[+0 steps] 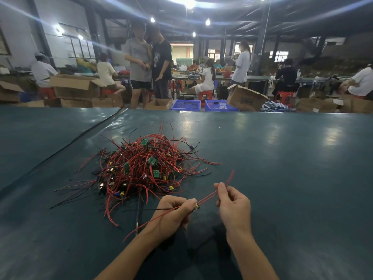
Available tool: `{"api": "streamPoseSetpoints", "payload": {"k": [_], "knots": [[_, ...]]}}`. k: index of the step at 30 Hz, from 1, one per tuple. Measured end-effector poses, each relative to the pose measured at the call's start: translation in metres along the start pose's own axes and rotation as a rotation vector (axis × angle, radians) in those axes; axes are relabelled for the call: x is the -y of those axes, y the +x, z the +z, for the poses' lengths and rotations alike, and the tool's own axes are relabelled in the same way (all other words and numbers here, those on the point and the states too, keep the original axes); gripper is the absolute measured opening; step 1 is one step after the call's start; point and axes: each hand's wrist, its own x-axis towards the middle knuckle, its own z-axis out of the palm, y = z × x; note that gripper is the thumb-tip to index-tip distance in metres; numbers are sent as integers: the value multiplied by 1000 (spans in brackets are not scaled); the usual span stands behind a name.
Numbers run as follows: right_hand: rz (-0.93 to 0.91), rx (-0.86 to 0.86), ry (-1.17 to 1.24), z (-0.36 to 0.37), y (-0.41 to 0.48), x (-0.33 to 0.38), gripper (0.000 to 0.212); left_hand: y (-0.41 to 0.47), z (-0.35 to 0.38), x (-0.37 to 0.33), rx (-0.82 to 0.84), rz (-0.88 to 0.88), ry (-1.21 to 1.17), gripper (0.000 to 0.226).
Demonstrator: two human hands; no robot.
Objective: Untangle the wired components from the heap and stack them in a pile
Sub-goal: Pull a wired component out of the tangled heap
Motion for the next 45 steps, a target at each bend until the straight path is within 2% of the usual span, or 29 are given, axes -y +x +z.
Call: {"api": "streamPoseSetpoints", "payload": {"k": [2,4,6,9,11,16,24,33,36,39,41,42,45], "knots": [[-103,7,-57,2,-4,0,23,-1,-3,1,-8,-10,-42,45],[-92,13,-21,5,-7,0,21,-2,-6,2,-13,-23,-72,46],[-8,9,79,5,-7,3,16,-2,-9,4,-15,-30,-91,48],[207,16,351,3,-6,7,11,-1,-9,7,-3,-46,-98,47],[270,13,420,2,-6,9,10,0,-8,9,5,-51,-87,48],[164,-44,286,5,-7,6,11,2,-9,11,26,-44,-29,48],[343,-55,474,-3,0,12,21,0,-9,11,56,-46,-13,47],[239,-156,500,0,-3,9,17,-1,-6,7,26,-61,-57,50],[243,-160,534,-2,0,6,25,-1,-7,7,-27,-62,-53,51],[242,-117,455,-4,2,4,54,1,-3,4,-98,-52,-89,51],[270,-49,390,0,-1,5,71,2,-1,3,-201,-37,-99,50],[276,-12,342,3,-4,7,68,3,0,3,-260,-23,-86,46],[208,170,92,14,-18,8,34,1,-1,3,-363,55,64,46]]}}
